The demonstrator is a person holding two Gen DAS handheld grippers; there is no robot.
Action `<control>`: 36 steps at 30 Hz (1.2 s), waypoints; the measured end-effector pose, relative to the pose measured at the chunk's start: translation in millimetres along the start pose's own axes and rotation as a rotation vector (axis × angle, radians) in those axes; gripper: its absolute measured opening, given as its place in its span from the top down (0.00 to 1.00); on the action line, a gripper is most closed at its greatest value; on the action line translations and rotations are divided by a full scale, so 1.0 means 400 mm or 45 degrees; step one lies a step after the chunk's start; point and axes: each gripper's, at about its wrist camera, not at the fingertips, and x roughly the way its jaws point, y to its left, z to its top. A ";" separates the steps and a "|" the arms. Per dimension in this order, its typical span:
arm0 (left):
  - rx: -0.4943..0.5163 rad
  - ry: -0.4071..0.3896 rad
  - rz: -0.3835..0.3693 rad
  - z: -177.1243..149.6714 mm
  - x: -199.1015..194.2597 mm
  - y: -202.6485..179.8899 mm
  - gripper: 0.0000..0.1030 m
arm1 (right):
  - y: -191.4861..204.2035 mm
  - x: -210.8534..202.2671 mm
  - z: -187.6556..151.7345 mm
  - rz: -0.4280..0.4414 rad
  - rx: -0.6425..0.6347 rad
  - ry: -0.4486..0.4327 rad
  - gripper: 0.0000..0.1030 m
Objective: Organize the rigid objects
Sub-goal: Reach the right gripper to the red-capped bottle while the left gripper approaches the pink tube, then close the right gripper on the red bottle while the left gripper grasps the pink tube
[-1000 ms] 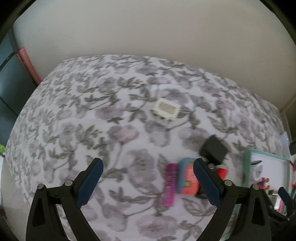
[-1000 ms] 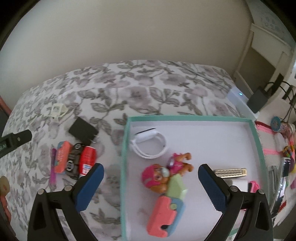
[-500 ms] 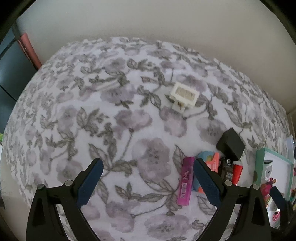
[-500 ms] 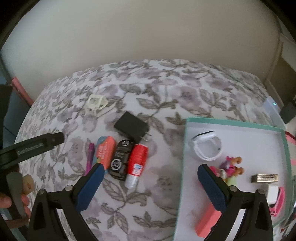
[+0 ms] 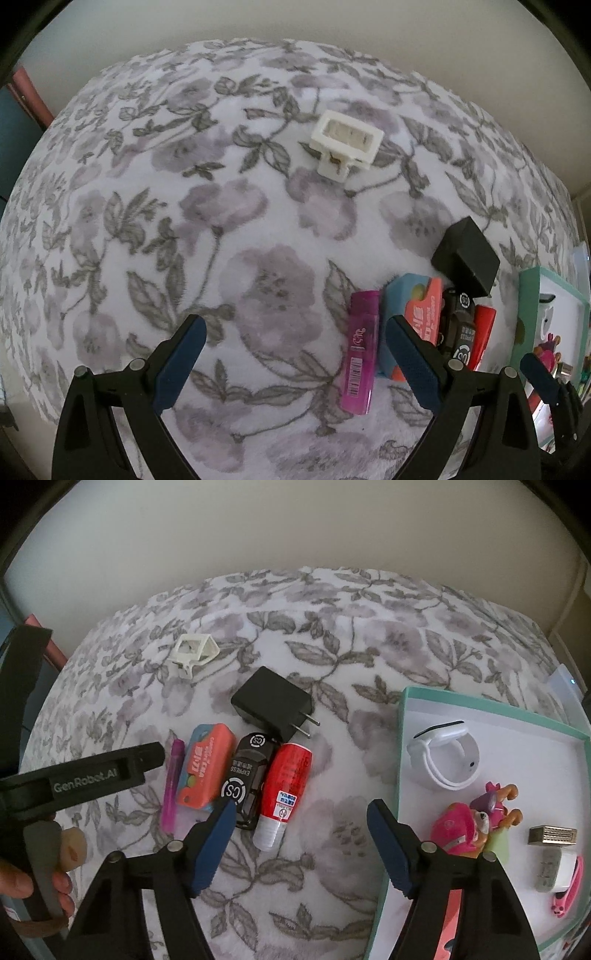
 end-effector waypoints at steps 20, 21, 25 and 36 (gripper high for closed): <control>0.184 0.060 0.113 -0.030 0.036 -0.033 0.43 | 0.006 0.040 0.011 0.033 0.018 0.031 0.61; 0.200 0.060 0.109 -0.031 0.034 -0.041 0.47 | 0.004 0.043 0.010 0.036 0.022 0.037 0.62; 0.278 0.054 0.099 -0.036 0.032 -0.070 0.63 | -0.001 0.054 0.012 0.058 0.045 0.050 0.62; 0.269 0.049 0.104 -0.024 0.036 -0.037 0.63 | -0.002 0.089 0.028 0.027 0.075 0.048 0.66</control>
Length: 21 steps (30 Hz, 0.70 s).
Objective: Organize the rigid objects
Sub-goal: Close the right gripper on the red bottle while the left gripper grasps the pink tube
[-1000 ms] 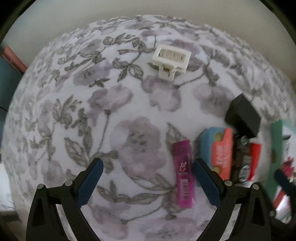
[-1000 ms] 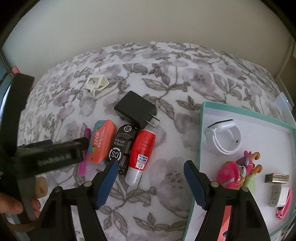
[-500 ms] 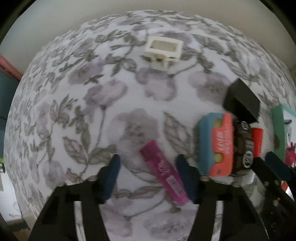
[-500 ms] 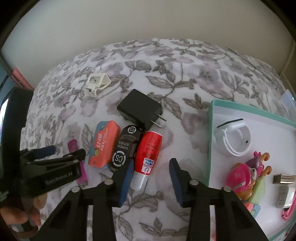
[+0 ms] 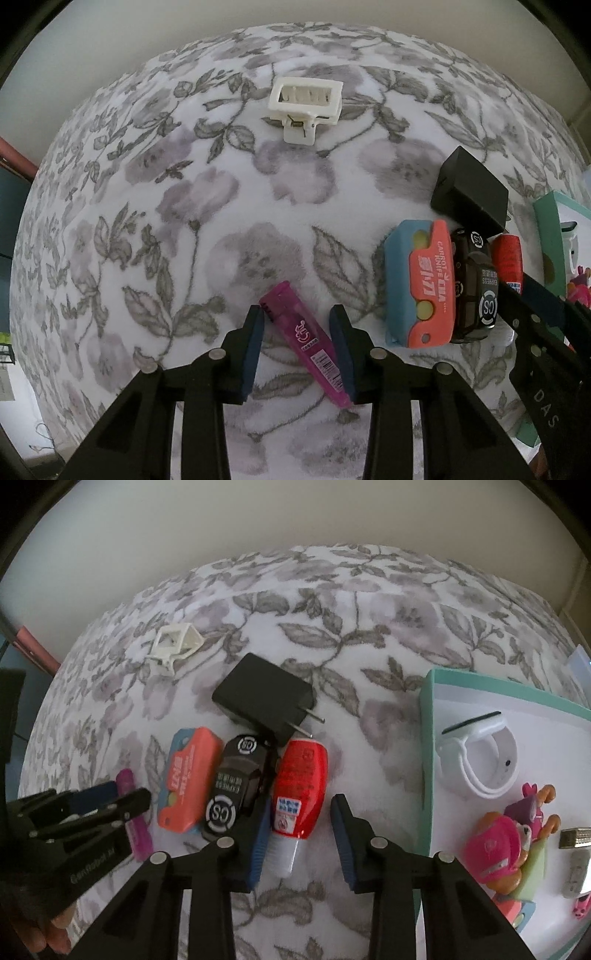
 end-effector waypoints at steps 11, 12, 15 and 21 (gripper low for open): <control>-0.025 -0.001 -0.043 0.004 -0.010 -0.027 0.79 | 0.008 -0.002 -0.009 -0.035 -0.029 -0.016 0.72; -0.022 -0.002 -0.042 0.002 -0.009 -0.030 0.79 | 0.009 -0.003 -0.011 -0.036 -0.034 -0.014 0.72; -0.034 -0.004 -0.055 0.000 -0.011 -0.039 0.80 | 0.004 -0.009 -0.017 -0.024 -0.030 -0.008 0.72; -0.052 -0.066 -0.059 0.001 -0.061 -0.046 0.80 | -0.005 -0.036 -0.026 -0.016 -0.018 -0.018 0.72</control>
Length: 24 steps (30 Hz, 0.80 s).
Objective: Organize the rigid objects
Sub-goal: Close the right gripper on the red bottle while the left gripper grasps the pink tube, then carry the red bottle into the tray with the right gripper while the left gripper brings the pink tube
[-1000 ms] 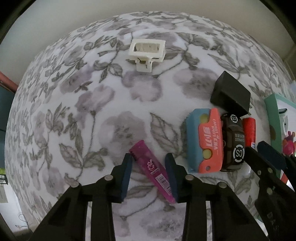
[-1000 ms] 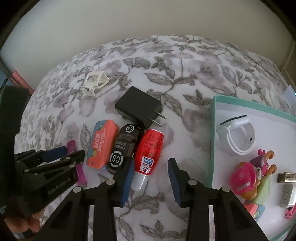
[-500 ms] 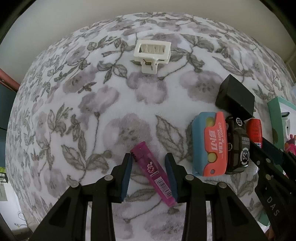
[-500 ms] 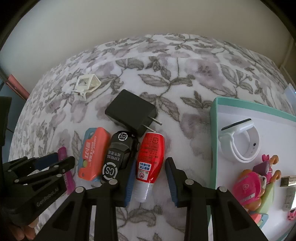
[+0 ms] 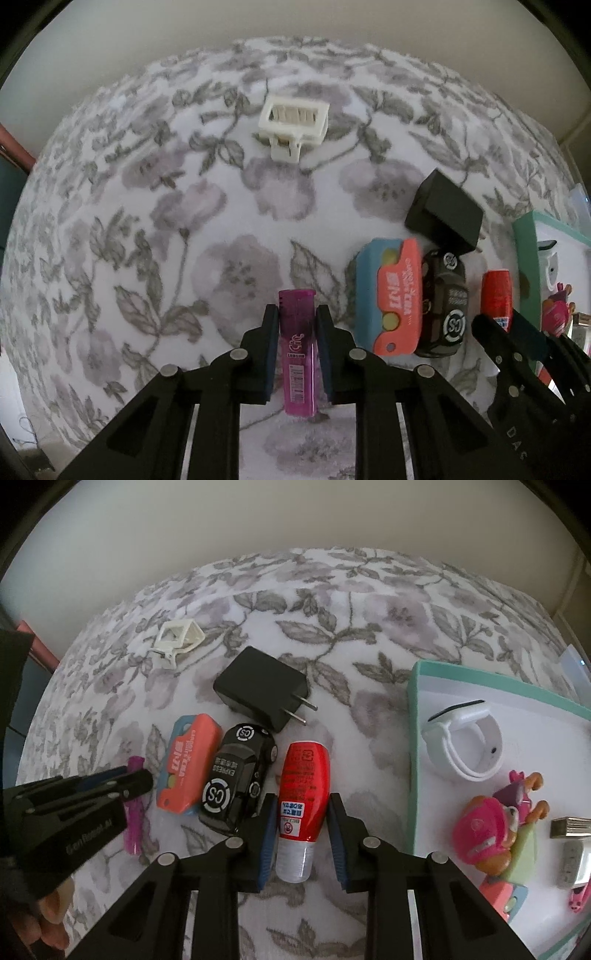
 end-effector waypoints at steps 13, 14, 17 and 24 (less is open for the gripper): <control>0.009 -0.227 -0.018 0.023 -0.185 -0.011 0.89 | -0.015 -0.142 0.005 -0.030 -0.017 -0.144 0.73; 0.014 -0.246 -0.029 0.025 -0.201 -0.014 0.89 | -0.018 -0.153 0.005 -0.033 -0.014 -0.152 0.73; 0.022 -0.287 -0.067 0.024 -0.241 -0.027 0.89 | -0.033 -0.176 0.004 -0.042 0.001 -0.166 0.73; 0.052 -0.367 -0.144 0.029 -0.309 -0.061 0.89 | -0.088 -0.224 -0.003 -0.065 0.074 -0.183 0.73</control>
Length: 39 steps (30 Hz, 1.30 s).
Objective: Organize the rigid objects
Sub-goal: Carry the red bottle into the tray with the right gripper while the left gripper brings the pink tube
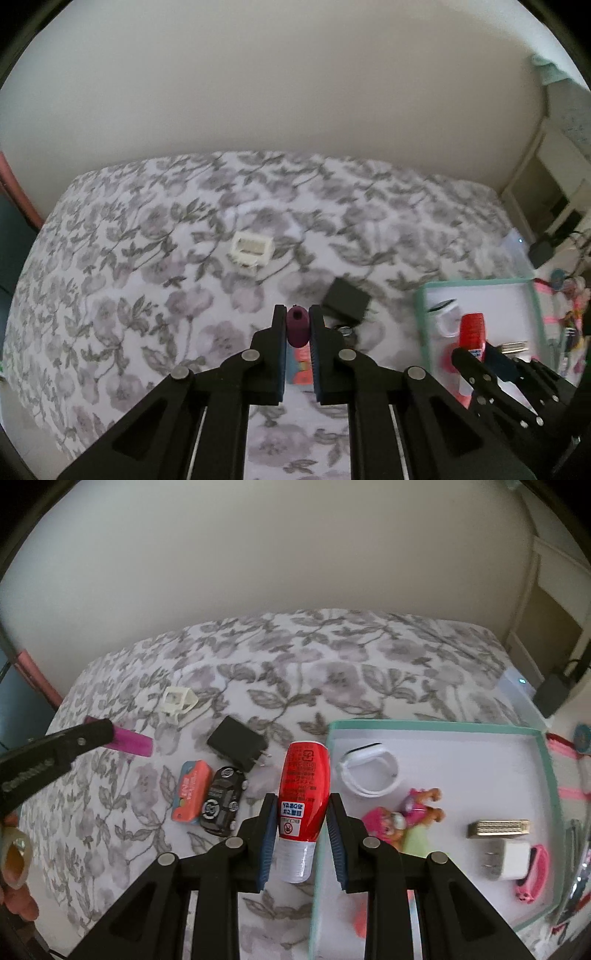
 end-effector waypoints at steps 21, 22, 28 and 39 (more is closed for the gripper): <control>0.448 -0.003 -0.298 -0.069 -0.072 -0.403 0.89 | -0.373 -0.085 -0.059 -0.223 0.417 0.042 0.72; 0.473 0.004 -0.312 -0.077 -0.070 -0.423 0.89 | -0.387 -0.088 -0.063 -0.230 0.435 0.042 0.72; 0.577 0.104 -0.397 -0.132 -0.034 -0.517 0.89 | -0.428 -0.095 -0.078 -0.274 0.466 0.050 0.72; 0.500 0.229 -0.400 -0.154 0.048 -0.516 0.89 | -0.446 -0.049 -0.099 -0.239 0.480 0.131 0.72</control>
